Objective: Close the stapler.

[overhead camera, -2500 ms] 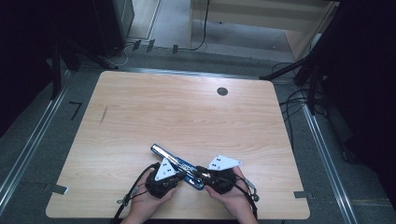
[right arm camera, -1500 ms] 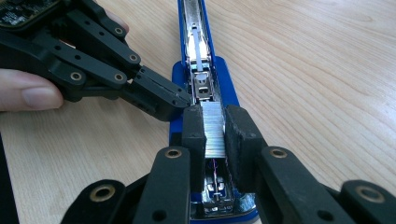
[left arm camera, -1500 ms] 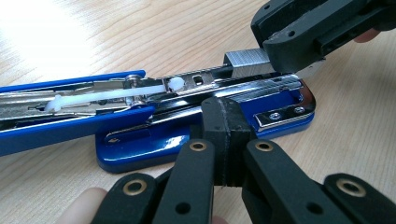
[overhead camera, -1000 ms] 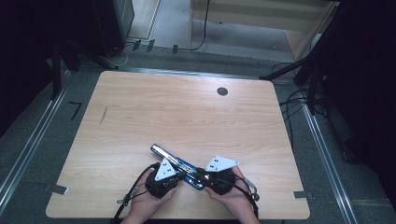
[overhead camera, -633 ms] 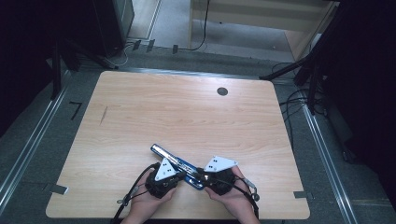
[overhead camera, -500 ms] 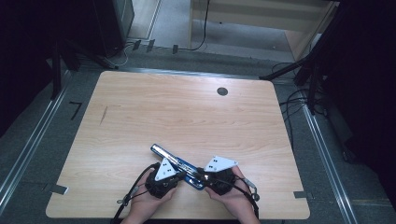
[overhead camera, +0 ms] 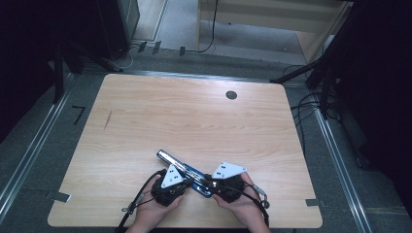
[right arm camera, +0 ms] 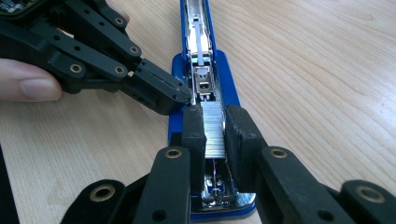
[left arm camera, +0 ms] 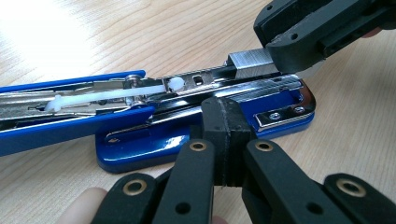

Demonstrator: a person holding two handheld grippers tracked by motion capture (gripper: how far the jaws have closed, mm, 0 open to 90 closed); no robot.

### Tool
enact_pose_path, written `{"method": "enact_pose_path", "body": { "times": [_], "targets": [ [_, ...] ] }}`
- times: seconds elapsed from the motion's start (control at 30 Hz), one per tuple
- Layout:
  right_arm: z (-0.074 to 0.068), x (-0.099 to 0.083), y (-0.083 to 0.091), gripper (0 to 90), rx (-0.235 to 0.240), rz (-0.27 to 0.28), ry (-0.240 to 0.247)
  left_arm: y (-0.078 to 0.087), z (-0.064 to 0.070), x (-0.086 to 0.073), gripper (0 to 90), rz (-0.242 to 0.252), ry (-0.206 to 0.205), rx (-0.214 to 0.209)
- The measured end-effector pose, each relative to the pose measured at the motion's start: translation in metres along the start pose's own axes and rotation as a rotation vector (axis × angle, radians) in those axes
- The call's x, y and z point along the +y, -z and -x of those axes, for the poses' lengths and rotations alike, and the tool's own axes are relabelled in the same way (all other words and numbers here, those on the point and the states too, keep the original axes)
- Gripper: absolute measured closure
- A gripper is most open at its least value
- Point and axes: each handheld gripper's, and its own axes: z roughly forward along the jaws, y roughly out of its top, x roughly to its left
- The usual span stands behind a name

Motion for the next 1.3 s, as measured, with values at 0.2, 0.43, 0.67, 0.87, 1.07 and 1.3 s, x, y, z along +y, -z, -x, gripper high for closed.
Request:
{"method": "enact_pose_path", "body": {
  "times": [0.2, 0.43, 0.67, 0.87, 1.07, 1.3],
  "targets": [
    [-0.0001, 0.0007, -0.0004, 80.1, 0.003, -0.004, 0.013, 0.0, 0.0, 0.0, 90.0, 0.0, 0.001, 0.0],
    [0.0017, 0.0005, -0.0014, 80.1, 0.004, -0.004, 0.01, 0.0, 0.0, 0.0, 90.0, 0.0, 0.001, 0.0],
    [0.0007, 0.0013, -0.0013, 80.1, 0.012, -0.005, 0.012, 0.0, -0.0001, 0.0, 90.0, 0.0, 0.001, -0.001],
    [0.0011, 0.0011, -0.0023, 80.1, 0.01, -0.01, 0.015, 0.0, -0.0001, 0.0, 90.0, 0.0, 0.0, -0.001],
    [0.002, 0.0007, -0.002, 80.1, 0.017, -0.008, 0.01, 0.0, 0.0, 0.0, 90.0, 0.0, 0.0, 0.0],
    [0.0038, 0.0003, -0.0021, 80.0, 0.03, -0.01, 0.009, 0.0, 0.0, 0.0, 90.0, 0.0, 0.0, 0.0]
  ]
}}
